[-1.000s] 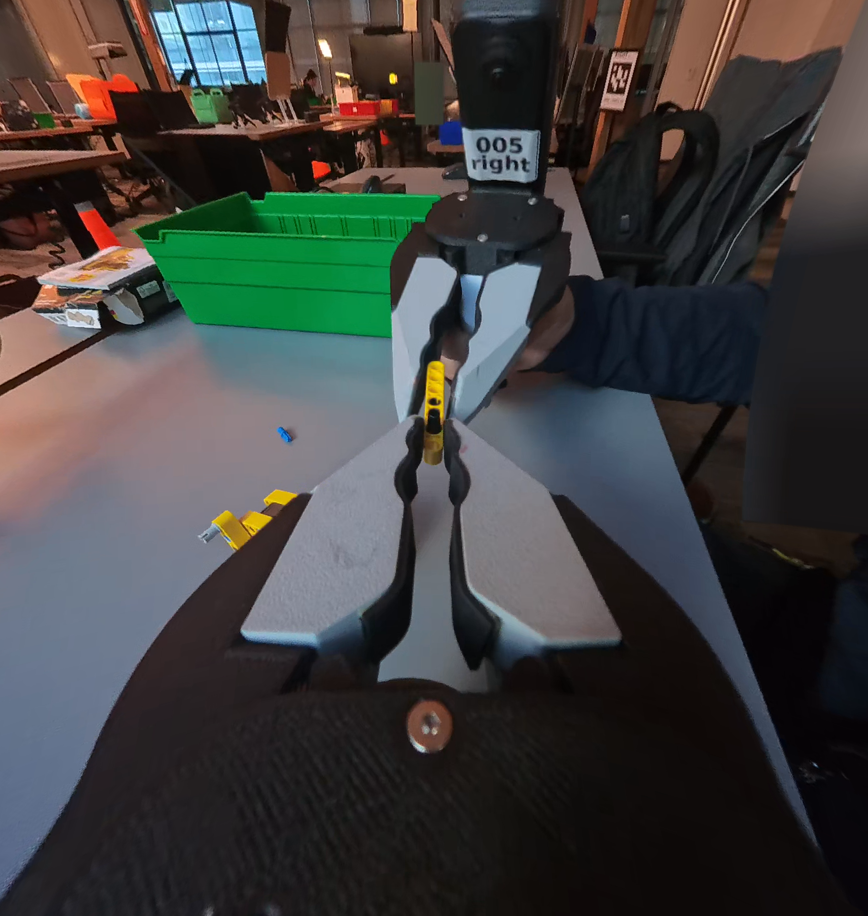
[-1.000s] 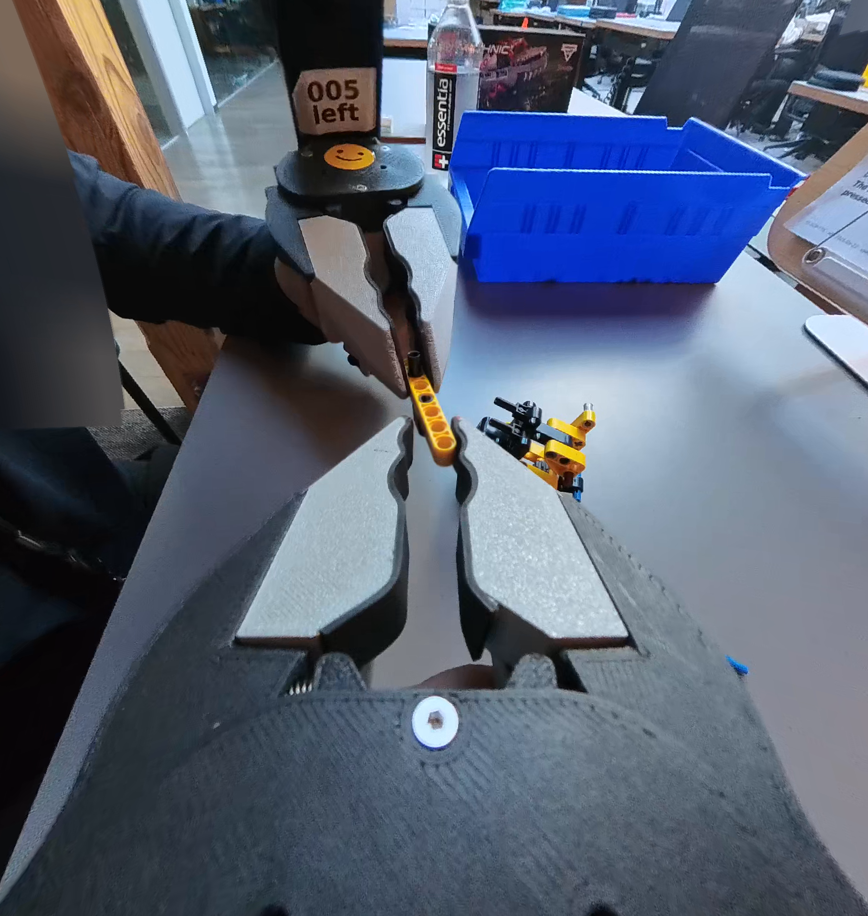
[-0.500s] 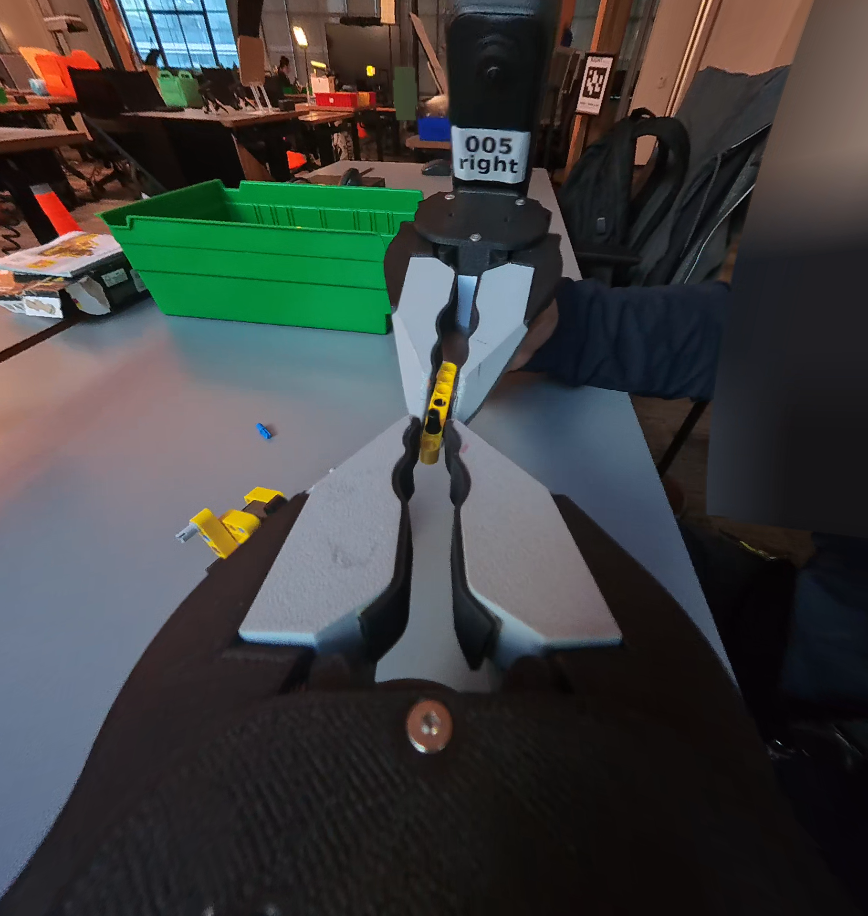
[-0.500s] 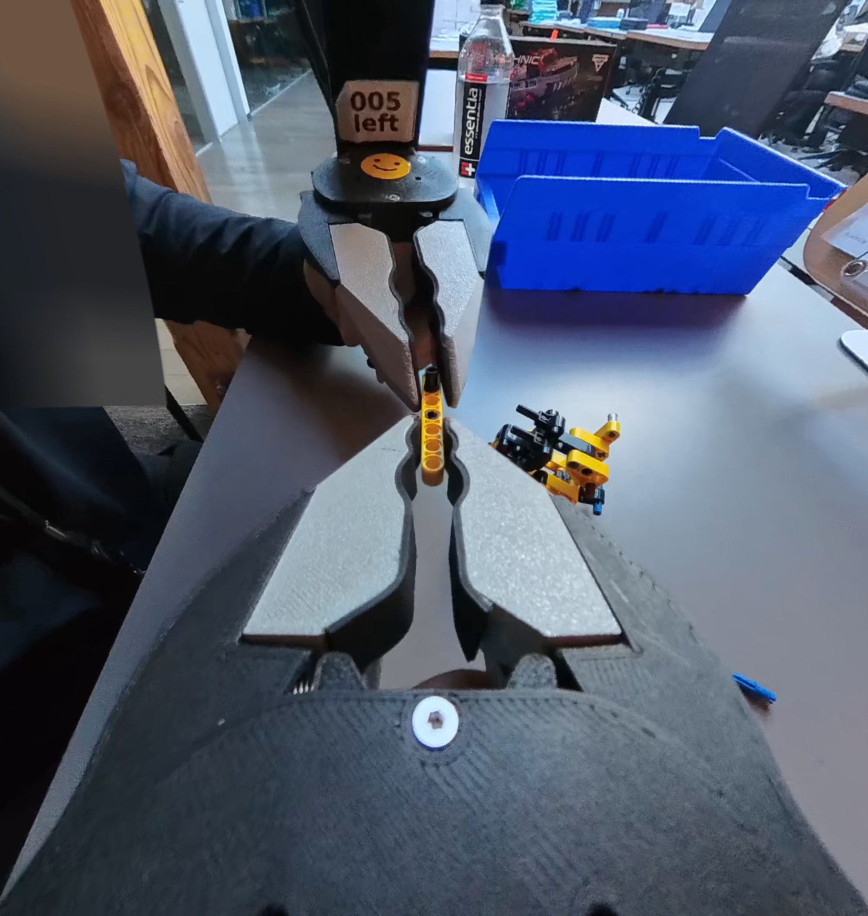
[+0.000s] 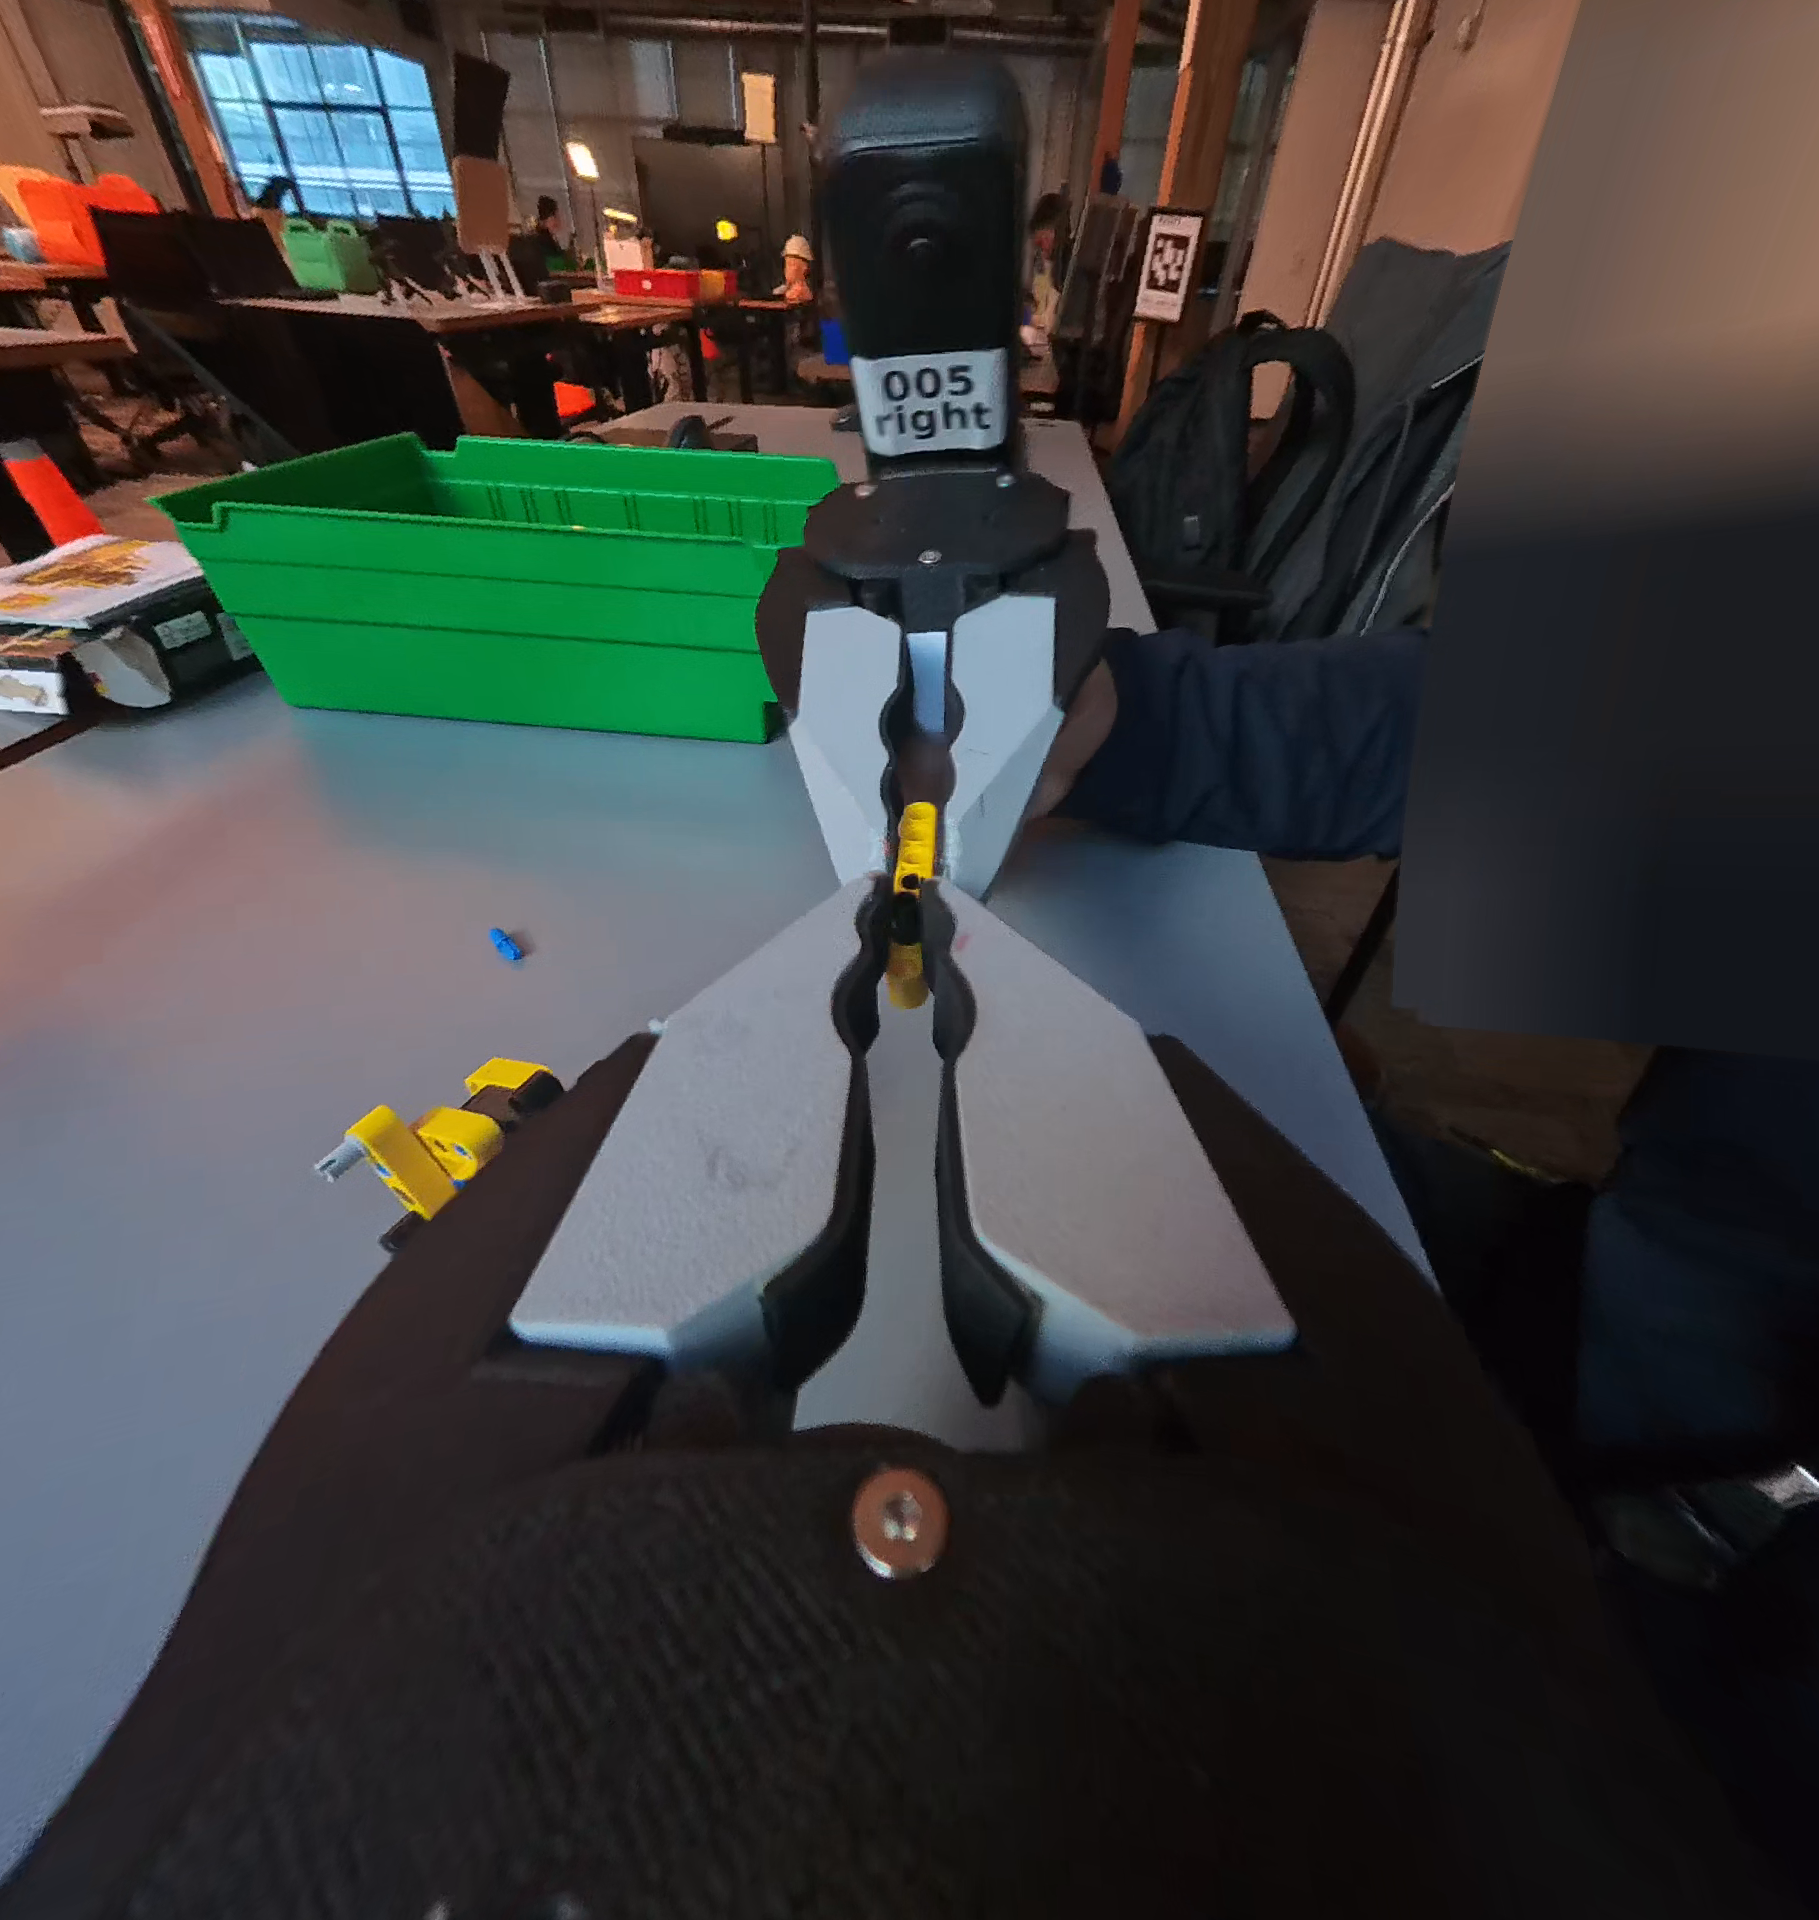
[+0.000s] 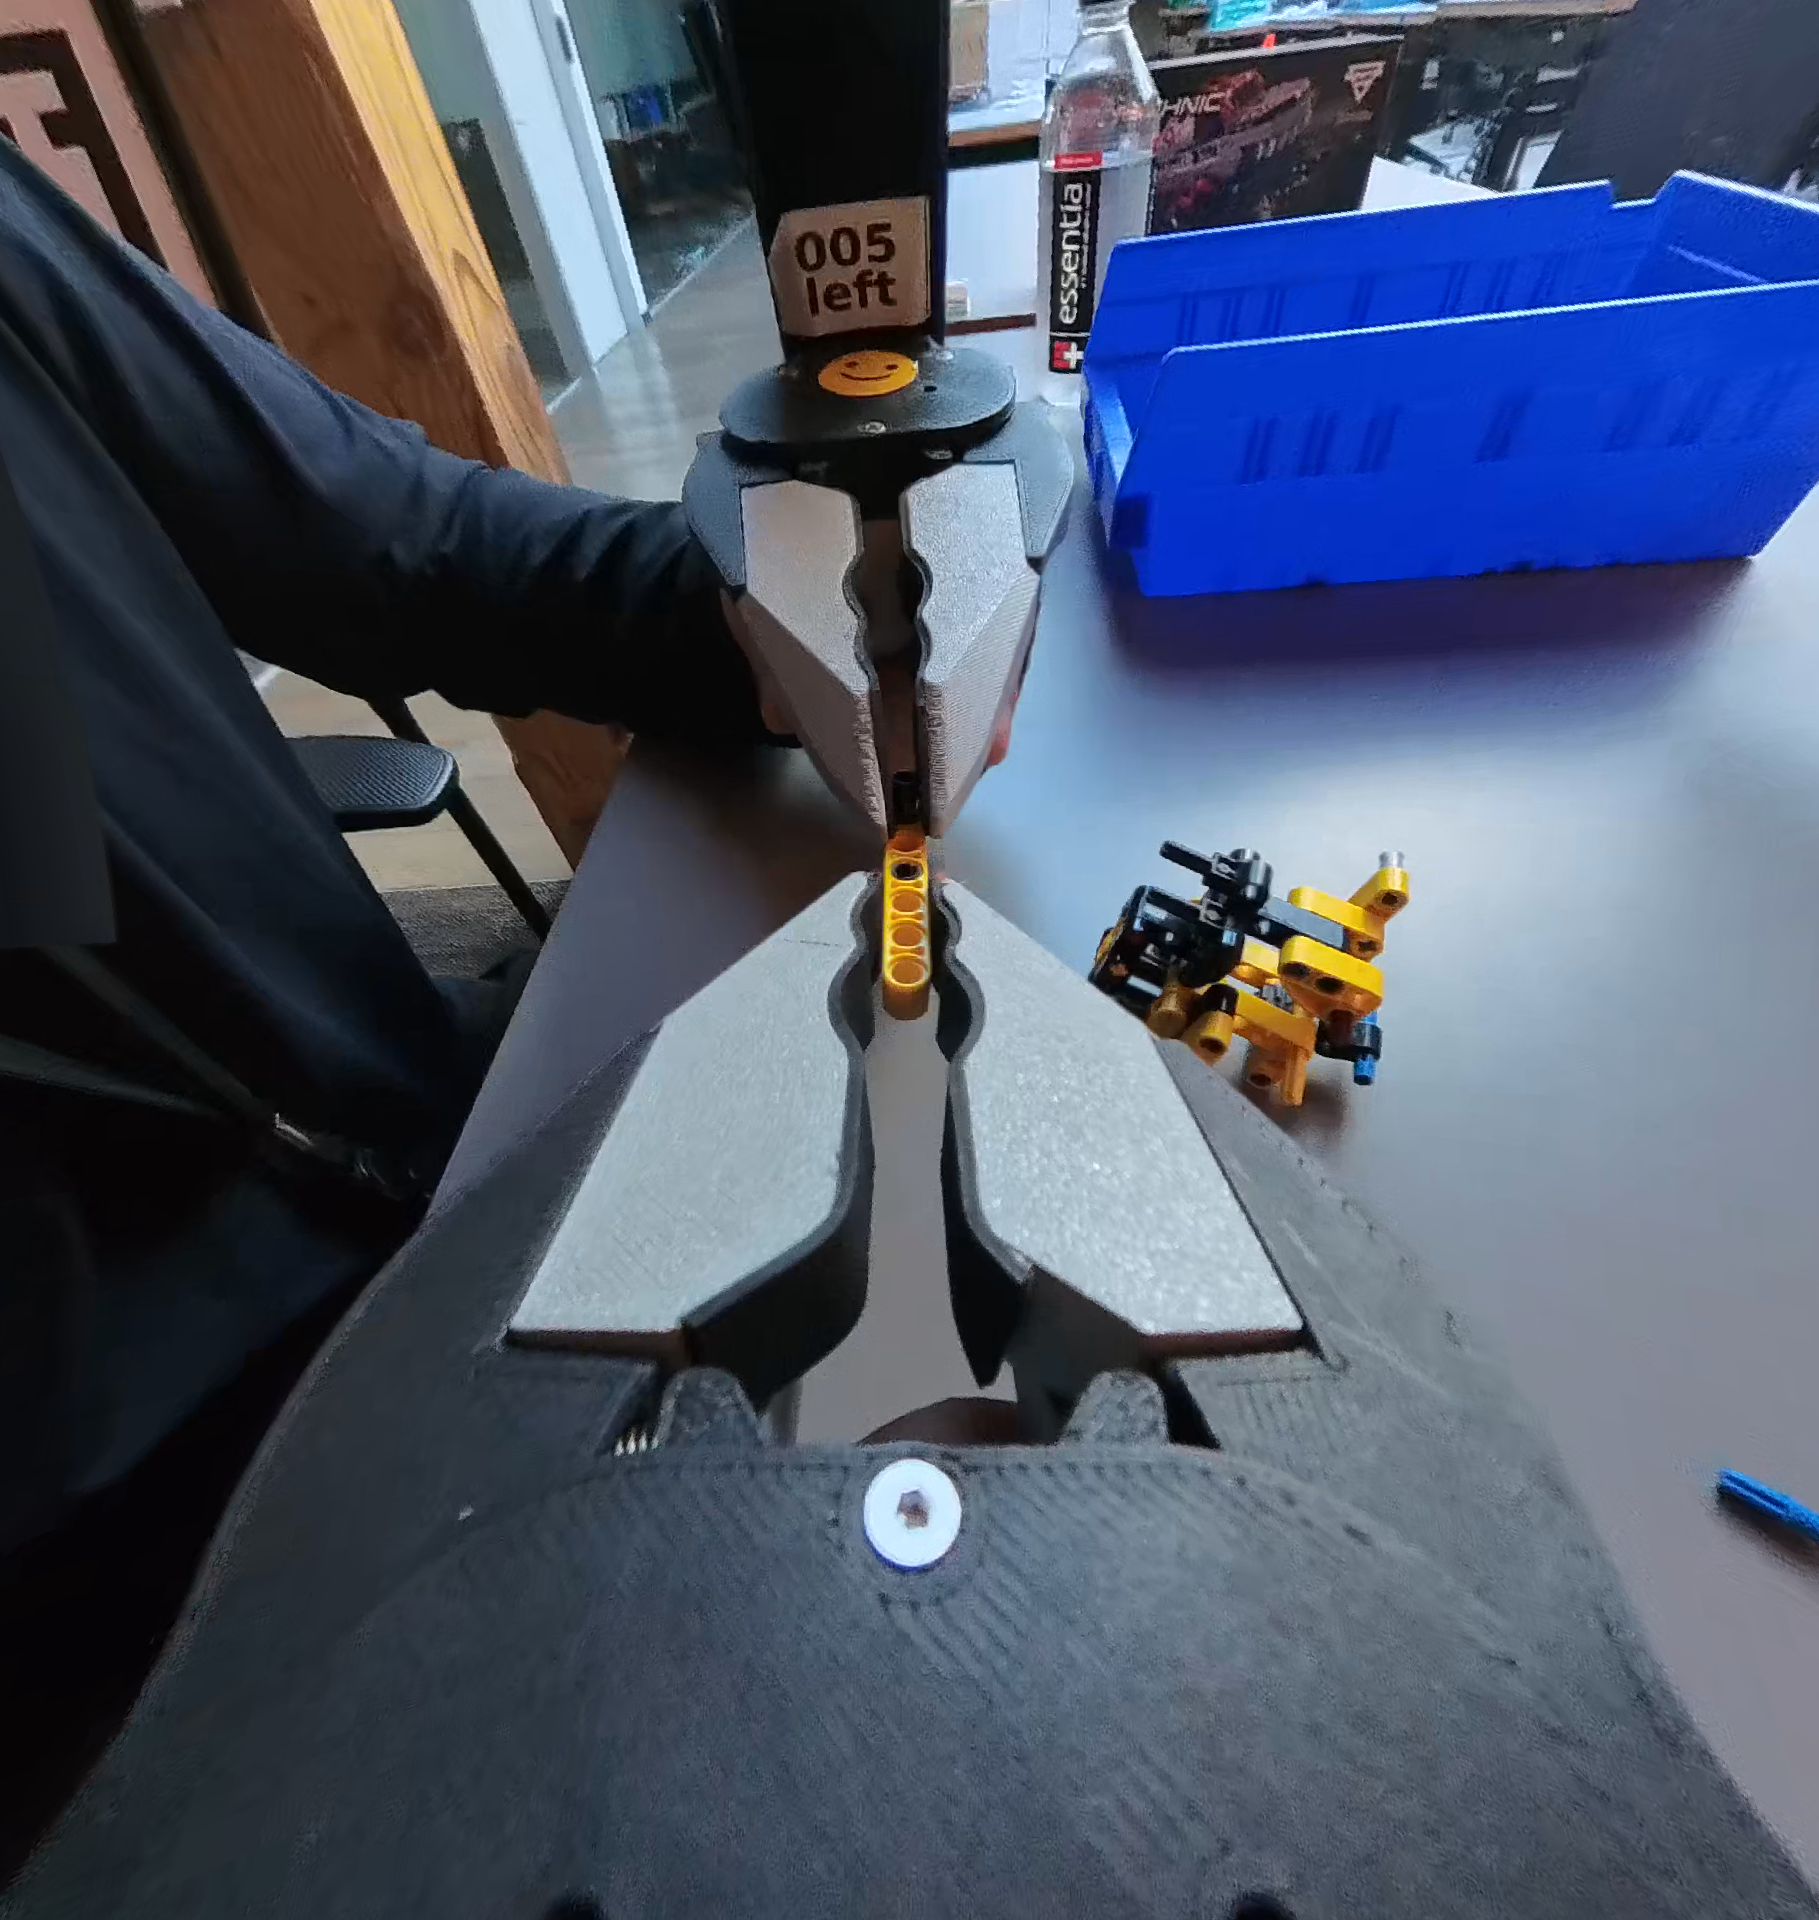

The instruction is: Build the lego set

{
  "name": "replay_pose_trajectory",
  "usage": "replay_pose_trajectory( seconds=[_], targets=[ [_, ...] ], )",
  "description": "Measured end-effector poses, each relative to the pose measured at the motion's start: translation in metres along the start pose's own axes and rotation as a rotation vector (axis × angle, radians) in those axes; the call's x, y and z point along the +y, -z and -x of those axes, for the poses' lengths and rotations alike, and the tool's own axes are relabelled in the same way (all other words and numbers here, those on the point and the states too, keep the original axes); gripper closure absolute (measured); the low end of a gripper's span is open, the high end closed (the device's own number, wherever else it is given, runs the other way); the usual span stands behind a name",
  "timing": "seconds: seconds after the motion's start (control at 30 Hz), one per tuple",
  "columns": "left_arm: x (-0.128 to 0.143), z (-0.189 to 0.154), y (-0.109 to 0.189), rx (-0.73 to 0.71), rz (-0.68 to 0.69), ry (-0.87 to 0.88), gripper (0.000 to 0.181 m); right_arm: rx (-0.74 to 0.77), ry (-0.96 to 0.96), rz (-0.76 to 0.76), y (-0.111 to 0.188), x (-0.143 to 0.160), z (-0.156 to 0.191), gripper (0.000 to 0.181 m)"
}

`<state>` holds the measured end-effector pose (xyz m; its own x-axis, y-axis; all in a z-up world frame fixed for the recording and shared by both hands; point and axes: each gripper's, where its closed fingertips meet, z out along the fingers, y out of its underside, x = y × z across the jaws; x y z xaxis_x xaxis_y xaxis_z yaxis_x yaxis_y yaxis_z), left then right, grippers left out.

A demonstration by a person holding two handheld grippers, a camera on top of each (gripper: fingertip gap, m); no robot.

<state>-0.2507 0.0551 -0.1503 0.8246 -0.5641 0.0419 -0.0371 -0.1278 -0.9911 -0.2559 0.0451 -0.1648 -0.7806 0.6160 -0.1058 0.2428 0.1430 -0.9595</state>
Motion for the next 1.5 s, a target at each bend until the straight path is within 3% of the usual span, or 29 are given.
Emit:
replay_pose_trajectory(
  seconds=[0.1, 0.27, 0.33, 0.4, 0.47, 0.53, 0.63, 0.7, 0.77, 0.83, 0.93, 1.07, 1.27, 1.33, 1.4, 1.5],
  targets=[
    [0.003, 0.001, 0.000, 0.000, 0.020, 0.037, 0.180, 0.016, 0.024, 0.005, -0.002, 0.003, -0.001, 0.176],
    [-0.007, 0.001, 0.006, 0.040, -0.034, 0.220, 0.181, 0.157, 0.218, 0.067, -0.004, -0.002, -0.004, 0.176],
    [0.003, 0.005, 0.005, 0.034, -0.001, 0.265, 0.181, 0.204, 0.282, 0.169, -0.006, 0.008, -0.009, 0.176],
    [0.018, 0.009, 0.003, -0.048, 0.110, 0.093, 0.181, 0.234, 0.329, 0.293, -0.010, 0.026, -0.016, 0.178],
    [-0.009, -0.002, 0.005, -0.055, 0.015, -0.021, 0.181, 0.300, 0.397, 0.543, -0.017, 0.076, -0.032, 0.171],
    [-0.009, 0.008, 0.012, -0.103, 0.037, -0.062, 0.181, 0.232, 0.389, 0.474, -0.027, 0.069, -0.018, 0.176],
    [0.003, 0.023, 0.022, -0.071, 0.023, 0.129, 0.181, 0.212, 0.242, 0.323, -0.019, 0.046, -0.024, 0.177],
    [0.025, 0.021, 0.023, 0.022, 0.106, 0.261, 0.181, 0.210, 0.218, 0.299, -0.016, 0.048, -0.028, 0.177],
    [0.041, 0.027, 0.024, 0.015, 0.170, 0.361, 0.181, 0.236, 0.177, 0.290, -0.010, 0.051, -0.036, 0.177],
    [0.044, 0.027, 0.024, 0.011, 0.190, 0.367, 0.180, 0.249, 0.154, 0.262, 0.000, 0.046, -0.042, 0.177],
    [0.052, 0.042, 0.022, -0.141, 0.250, 0.279, 0.172, 0.291, 0.128, 0.196, 0.014, 0.034, -0.053, 0.177],
    [0.056, 0.030, 0.010, -0.103, 0.287, 0.260, 0.138, 0.349, 0.136, 0.248, 0.020, 0.042, -0.064, 0.177],
    [0.048, 0.030, 0.009, -0.083, 0.216, 0.346, 0.133, 0.375, 0.130, 0.353, 0.024, 0.063, -0.066, 0.177],
    [0.052, 0.028, 0.011, -0.076, 0.253, 0.315, 0.166, 0.319, 0.124, 0.342, 0.020, 0.062, -0.057, 0.177],
    [0.058, 0.030, 0.010, -0.103, 0.293, 0.299, 0.161, 0.140, 0.076, 0.261, 0.008, 0.051, -0.028, 0.177],
    [0.046, 0.028, 0.006, -0.087, 0.198, 0.364, 0.153, 0.001, 0.041, 0.228, -0.002, 0.046, -0.002, 0.177]
  ],
)
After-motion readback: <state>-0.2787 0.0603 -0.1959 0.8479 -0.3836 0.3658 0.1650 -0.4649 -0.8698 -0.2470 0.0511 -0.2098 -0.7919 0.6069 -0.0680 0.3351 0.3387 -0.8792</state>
